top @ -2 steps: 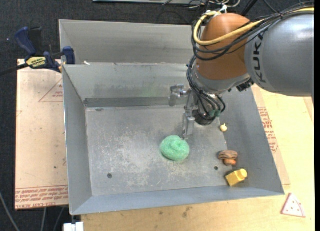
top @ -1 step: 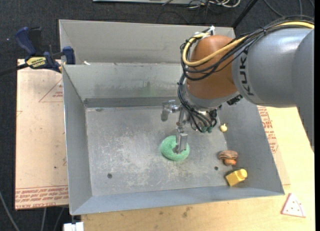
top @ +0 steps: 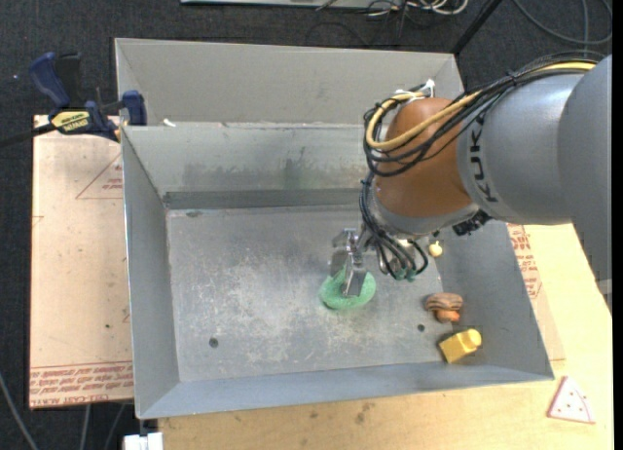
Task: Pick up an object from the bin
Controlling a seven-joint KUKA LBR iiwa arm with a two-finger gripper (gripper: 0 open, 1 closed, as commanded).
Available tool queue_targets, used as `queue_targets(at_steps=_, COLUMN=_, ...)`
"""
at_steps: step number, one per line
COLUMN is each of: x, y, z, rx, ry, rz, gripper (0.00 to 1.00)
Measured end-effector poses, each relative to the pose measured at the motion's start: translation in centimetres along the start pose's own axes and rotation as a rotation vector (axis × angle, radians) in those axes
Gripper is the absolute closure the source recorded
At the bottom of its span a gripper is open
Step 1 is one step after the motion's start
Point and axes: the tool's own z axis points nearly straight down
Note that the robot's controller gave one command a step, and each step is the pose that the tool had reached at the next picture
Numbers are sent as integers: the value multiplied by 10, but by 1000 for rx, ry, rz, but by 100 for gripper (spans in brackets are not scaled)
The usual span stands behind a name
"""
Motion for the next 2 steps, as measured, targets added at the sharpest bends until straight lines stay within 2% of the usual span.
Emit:
queue_targets(at_steps=1, x=0, y=0, z=0, rx=0, ry=0, rz=0, gripper=100)
queue_targets(at_steps=2, x=-32, y=-8, z=-125, rx=-1, ry=-3, rz=21, gripper=100)
